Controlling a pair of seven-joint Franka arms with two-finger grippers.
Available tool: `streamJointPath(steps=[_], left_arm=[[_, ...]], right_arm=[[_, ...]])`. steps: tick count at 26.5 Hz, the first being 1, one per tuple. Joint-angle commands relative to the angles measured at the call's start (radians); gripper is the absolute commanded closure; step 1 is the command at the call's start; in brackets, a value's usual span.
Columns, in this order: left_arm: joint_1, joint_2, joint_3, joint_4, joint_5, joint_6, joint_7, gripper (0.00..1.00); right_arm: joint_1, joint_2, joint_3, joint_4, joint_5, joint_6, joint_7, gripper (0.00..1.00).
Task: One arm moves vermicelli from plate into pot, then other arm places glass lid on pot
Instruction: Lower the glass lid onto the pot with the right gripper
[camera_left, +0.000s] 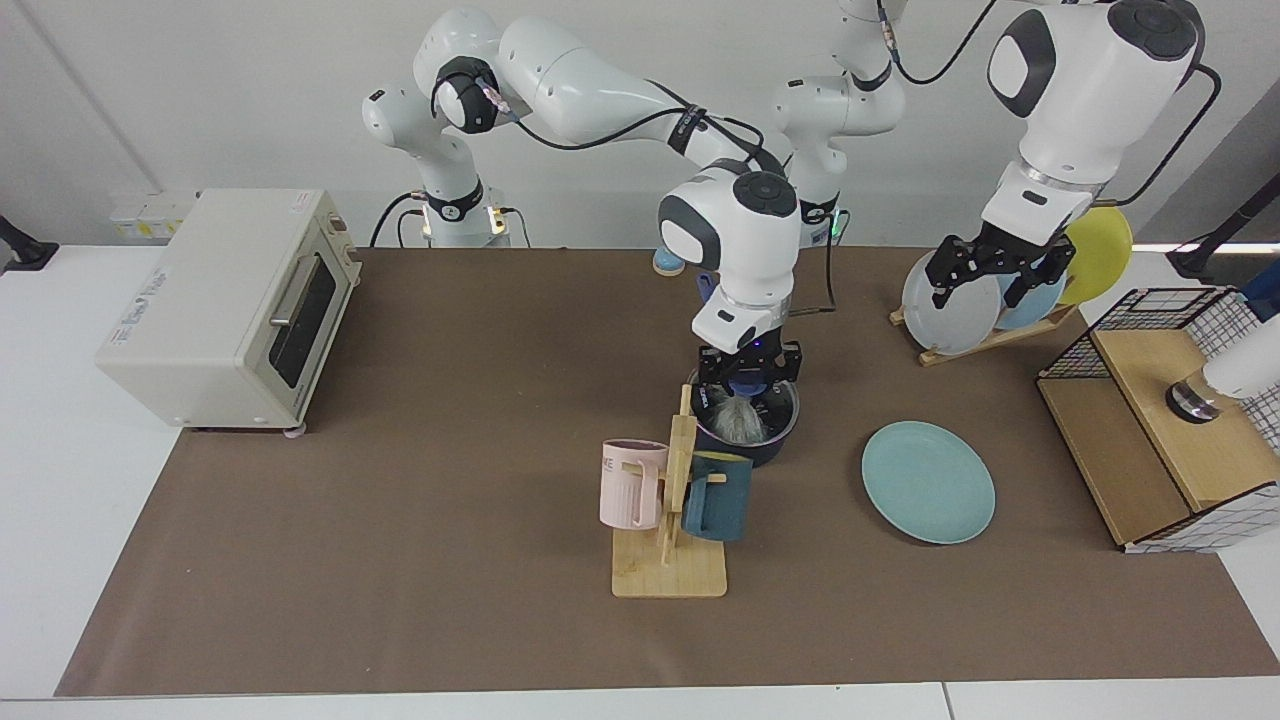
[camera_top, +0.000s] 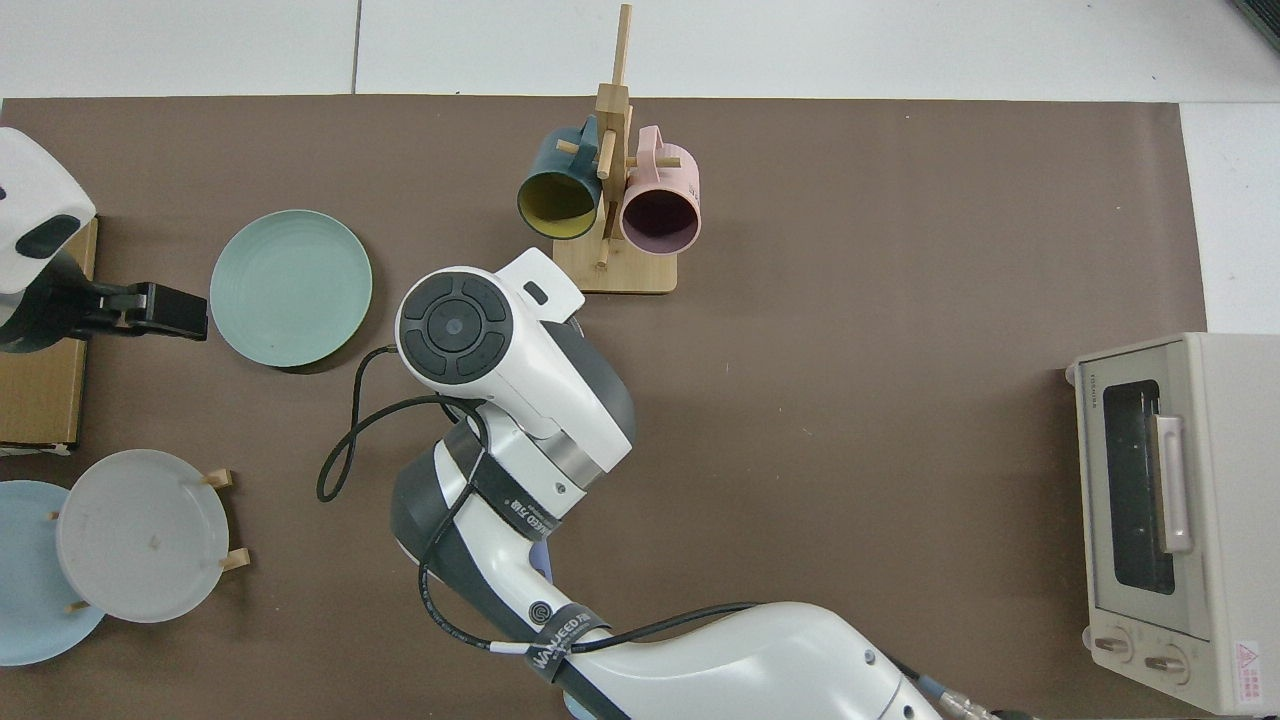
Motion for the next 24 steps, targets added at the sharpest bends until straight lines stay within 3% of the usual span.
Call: streamJointPath(steps=[1, 24], left_arm=[[0.003, -0.002, 0.004, 0.009, -0.011, -0.026, 0.022, 0.00], [-0.002, -0.002, 0.000, 0.012, 0.001, -0.023, 0.027, 0.00]], right_arm=[[-0.010, 0.013, 0.014, 0.036, 0.023, -0.017, 0.011, 1.00], [-0.016, 0.013, 0.016, 0.001, 0.040, -0.012, -0.003, 1.00]])
